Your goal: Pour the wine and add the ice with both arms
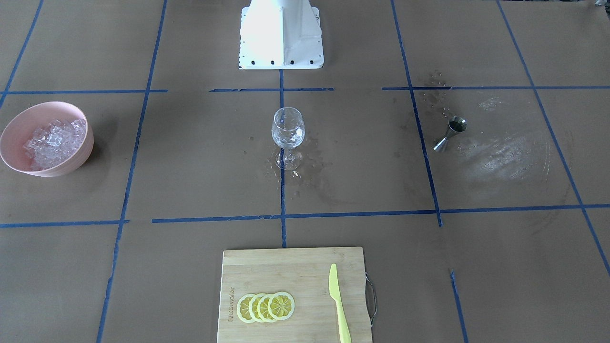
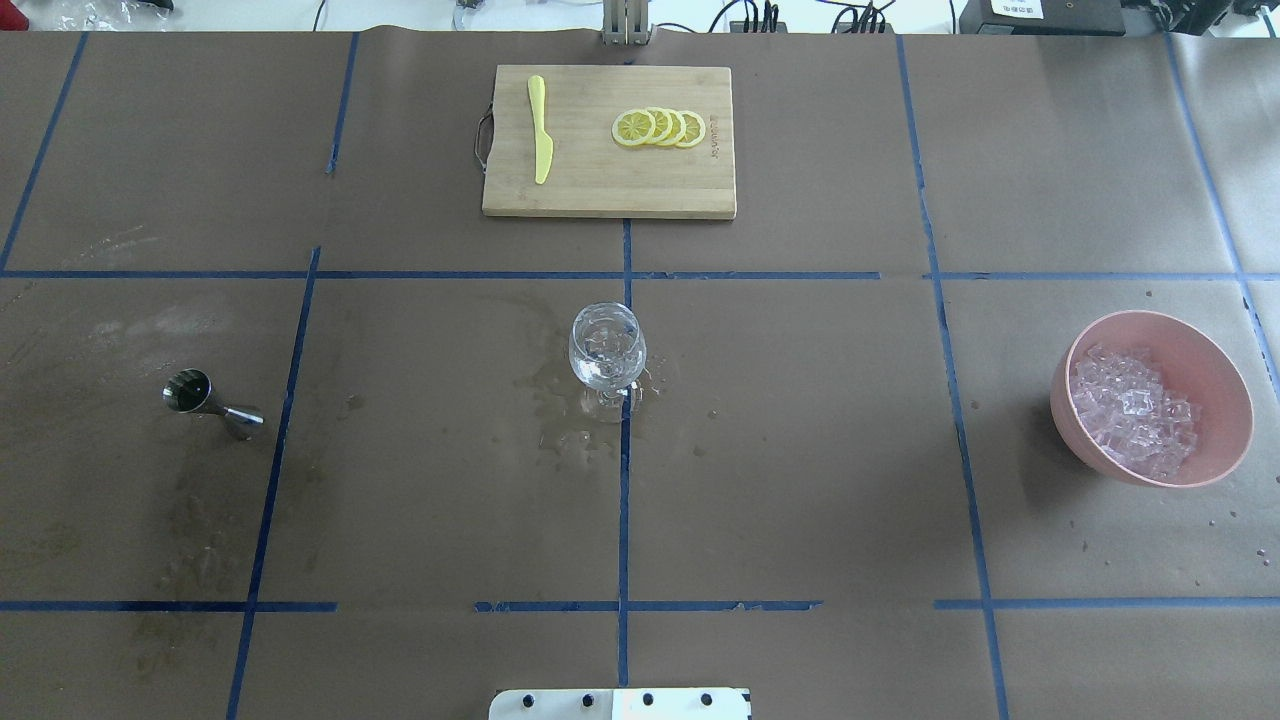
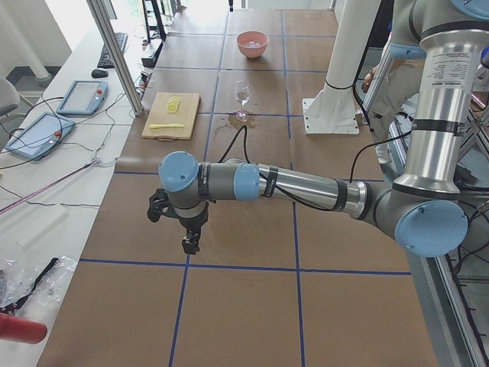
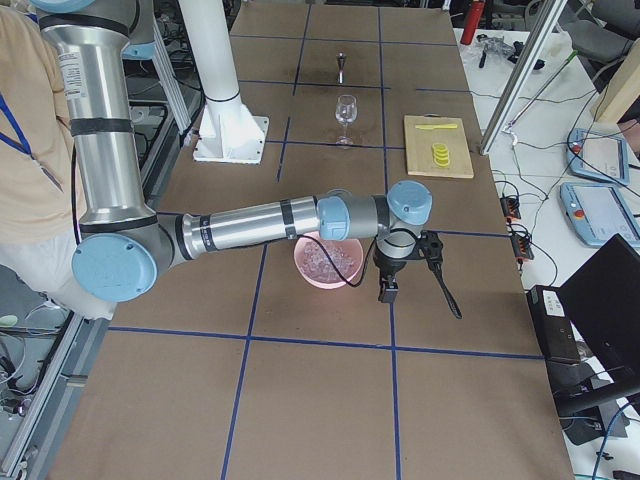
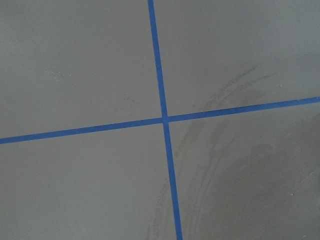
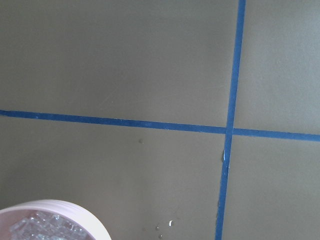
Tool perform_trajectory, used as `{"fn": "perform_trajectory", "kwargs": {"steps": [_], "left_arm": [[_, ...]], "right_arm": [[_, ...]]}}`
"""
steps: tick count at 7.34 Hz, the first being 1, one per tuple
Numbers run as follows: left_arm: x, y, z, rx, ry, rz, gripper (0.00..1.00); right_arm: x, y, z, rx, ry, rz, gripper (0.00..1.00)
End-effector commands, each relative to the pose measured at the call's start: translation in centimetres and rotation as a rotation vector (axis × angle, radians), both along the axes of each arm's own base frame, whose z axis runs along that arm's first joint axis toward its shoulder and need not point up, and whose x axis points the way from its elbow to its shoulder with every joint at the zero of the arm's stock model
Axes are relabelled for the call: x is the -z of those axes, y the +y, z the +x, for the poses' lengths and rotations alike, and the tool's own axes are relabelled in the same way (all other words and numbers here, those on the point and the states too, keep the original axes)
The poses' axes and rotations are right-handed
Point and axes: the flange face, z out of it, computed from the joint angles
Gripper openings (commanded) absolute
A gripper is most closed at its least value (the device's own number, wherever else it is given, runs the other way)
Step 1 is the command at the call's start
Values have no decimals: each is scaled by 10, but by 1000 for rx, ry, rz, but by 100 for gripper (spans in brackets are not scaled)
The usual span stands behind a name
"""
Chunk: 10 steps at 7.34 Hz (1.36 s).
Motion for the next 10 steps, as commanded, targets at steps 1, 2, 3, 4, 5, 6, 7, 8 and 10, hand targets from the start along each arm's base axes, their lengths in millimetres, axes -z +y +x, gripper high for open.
{"fn": "perform_trajectory", "kwargs": {"steps": [1, 2, 3, 4, 5, 6, 7, 8, 10], "left_arm": [[8, -1, -1, 1, 5, 27, 100], [8, 1, -3, -7, -41, 51, 100], [7, 1, -4, -2, -49, 50, 100], [12, 3, -3, -1, -51, 60, 100], [-4, -5, 0, -11, -47, 35, 100], [-1, -7, 0, -10, -47, 108, 100], [-3, 0, 0, -7, -52, 182, 100], [-1, 8, 2, -11, -49, 252, 100], [19, -2, 32, -51, -28, 440, 100]], "right_arm": [[-8, -1, 7, 15, -2, 11, 100], [-5, 1, 8, 17, -3, 21, 100], [0, 0, 8, 17, -2, 32, 100], [11, 0, 8, 17, -4, 53, 100], [18, 4, 9, 15, -7, 67, 100], [26, 7, 9, 13, -8, 82, 100], [28, 8, 9, 16, -9, 89, 100], [29, 7, 8, 18, -9, 90, 100], [38, 8, 2, 27, -14, 106, 100]]}}
